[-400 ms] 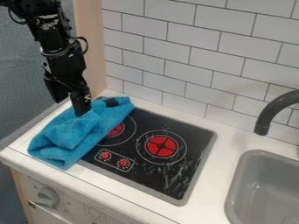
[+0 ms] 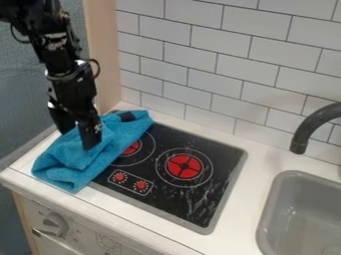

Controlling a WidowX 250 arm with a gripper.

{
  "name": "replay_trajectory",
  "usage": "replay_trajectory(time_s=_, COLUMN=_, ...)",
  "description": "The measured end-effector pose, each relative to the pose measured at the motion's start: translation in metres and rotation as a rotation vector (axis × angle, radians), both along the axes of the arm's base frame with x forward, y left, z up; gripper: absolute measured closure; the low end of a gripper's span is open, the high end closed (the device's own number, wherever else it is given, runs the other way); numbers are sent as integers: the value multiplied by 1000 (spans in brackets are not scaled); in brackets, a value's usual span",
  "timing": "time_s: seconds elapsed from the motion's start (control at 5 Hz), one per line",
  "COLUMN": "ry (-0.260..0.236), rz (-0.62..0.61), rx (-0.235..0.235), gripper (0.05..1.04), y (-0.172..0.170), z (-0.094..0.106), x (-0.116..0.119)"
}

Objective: Unfold the cloth from bottom right to top left

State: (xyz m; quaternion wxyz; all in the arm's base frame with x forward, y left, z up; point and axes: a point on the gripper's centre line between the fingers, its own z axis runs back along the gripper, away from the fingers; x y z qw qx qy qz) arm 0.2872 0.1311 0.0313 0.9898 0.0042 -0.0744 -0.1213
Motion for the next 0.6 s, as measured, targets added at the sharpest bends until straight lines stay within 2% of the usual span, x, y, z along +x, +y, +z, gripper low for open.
replay_trajectory(time_s=0.2, ry=-29, rz=-15, rx=19, gripper=83, y=-7, z=7, x=-10)
replay_trajectory(time_s=0.4, ry=-33, rz=-35, rx=32, gripper=83, y=-16, z=3, x=-24)
replay_trajectory(time_s=0.6, ry=-53, rz=-39, rx=72, gripper=83, y=-18, z=0, x=-21)
